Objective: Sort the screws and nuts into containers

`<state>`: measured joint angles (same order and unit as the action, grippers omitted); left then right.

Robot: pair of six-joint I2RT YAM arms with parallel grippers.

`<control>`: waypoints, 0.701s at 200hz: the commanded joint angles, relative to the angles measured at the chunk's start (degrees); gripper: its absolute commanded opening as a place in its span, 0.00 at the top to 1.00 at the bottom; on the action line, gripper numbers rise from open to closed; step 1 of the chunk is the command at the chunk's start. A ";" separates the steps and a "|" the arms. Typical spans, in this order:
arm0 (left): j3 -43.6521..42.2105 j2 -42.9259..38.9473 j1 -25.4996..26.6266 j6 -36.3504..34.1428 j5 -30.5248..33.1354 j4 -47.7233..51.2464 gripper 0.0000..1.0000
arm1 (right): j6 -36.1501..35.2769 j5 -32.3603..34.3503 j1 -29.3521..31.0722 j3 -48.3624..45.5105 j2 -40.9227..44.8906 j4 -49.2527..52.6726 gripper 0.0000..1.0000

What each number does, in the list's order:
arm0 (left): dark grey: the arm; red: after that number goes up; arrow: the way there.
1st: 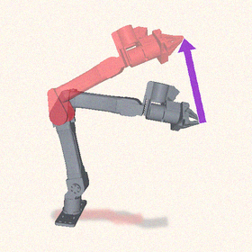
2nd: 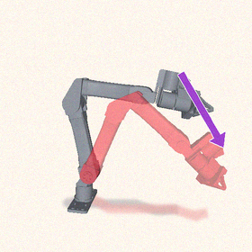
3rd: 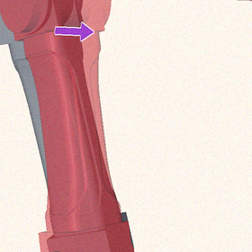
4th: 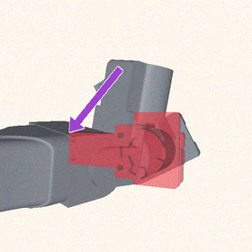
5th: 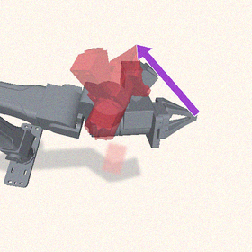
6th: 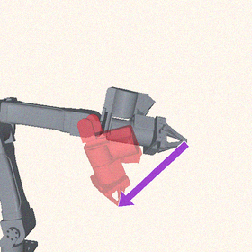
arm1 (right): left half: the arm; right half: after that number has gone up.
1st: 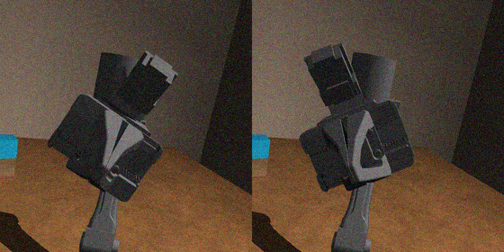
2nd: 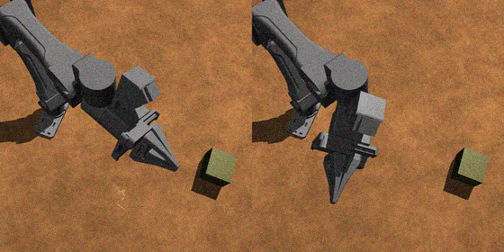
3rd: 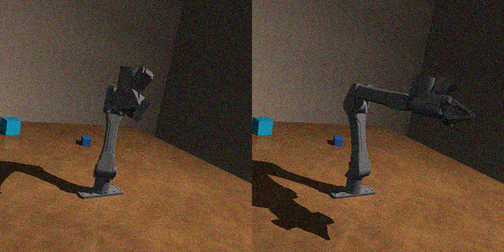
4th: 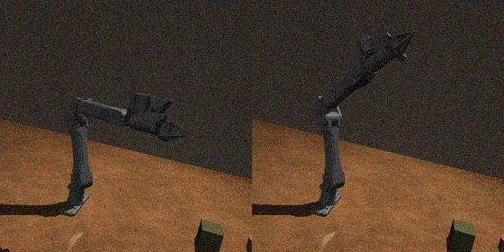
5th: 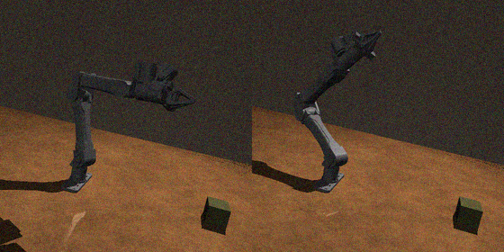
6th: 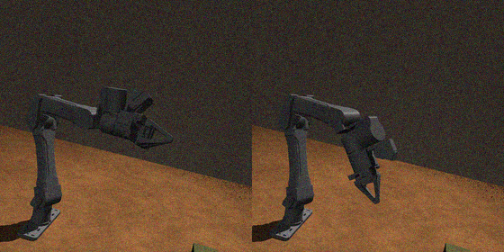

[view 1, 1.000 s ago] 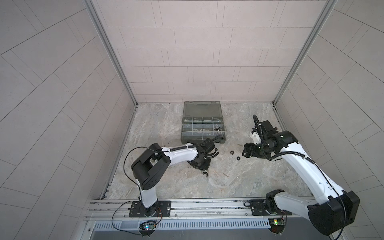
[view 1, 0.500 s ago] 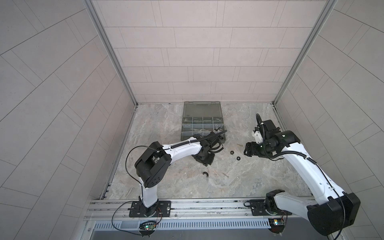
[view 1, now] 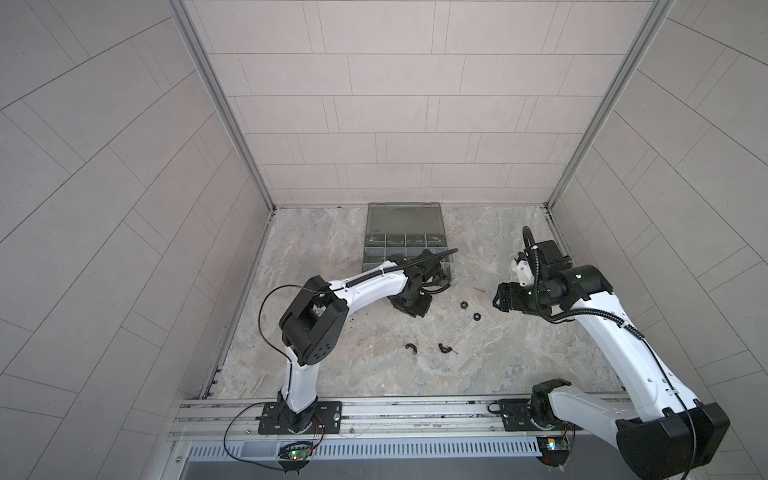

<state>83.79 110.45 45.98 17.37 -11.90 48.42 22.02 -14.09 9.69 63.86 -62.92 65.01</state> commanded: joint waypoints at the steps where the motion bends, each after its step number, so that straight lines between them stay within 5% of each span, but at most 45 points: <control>1: 1.62 0.79 -0.45 -1.85 -1.27 2.36 0.83 | -0.43 0.92 -0.35 0.29 0.12 1.70 0.18; 46: 0.46 -0.63 -3.09 -1.36 -3.56 1.76 0.61 | -1.46 -4.83 1.32 -2.68 -2.19 0.72 0.18; 98: -8.97 -11.41 -12.55 0.39 -6.79 -1.58 0.39 | -2.66 -1.38 17.55 0.10 -9.96 -1.20 0.26; 140: -16.34 -20.46 -17.38 1.34 -7.77 -2.57 0.32 | -5.54 -1.09 25.69 3.22 -21.68 1.79 0.32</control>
<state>70.74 94.61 30.20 17.89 -18.17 46.04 19.09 -16.95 31.42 65.04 -79.99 63.79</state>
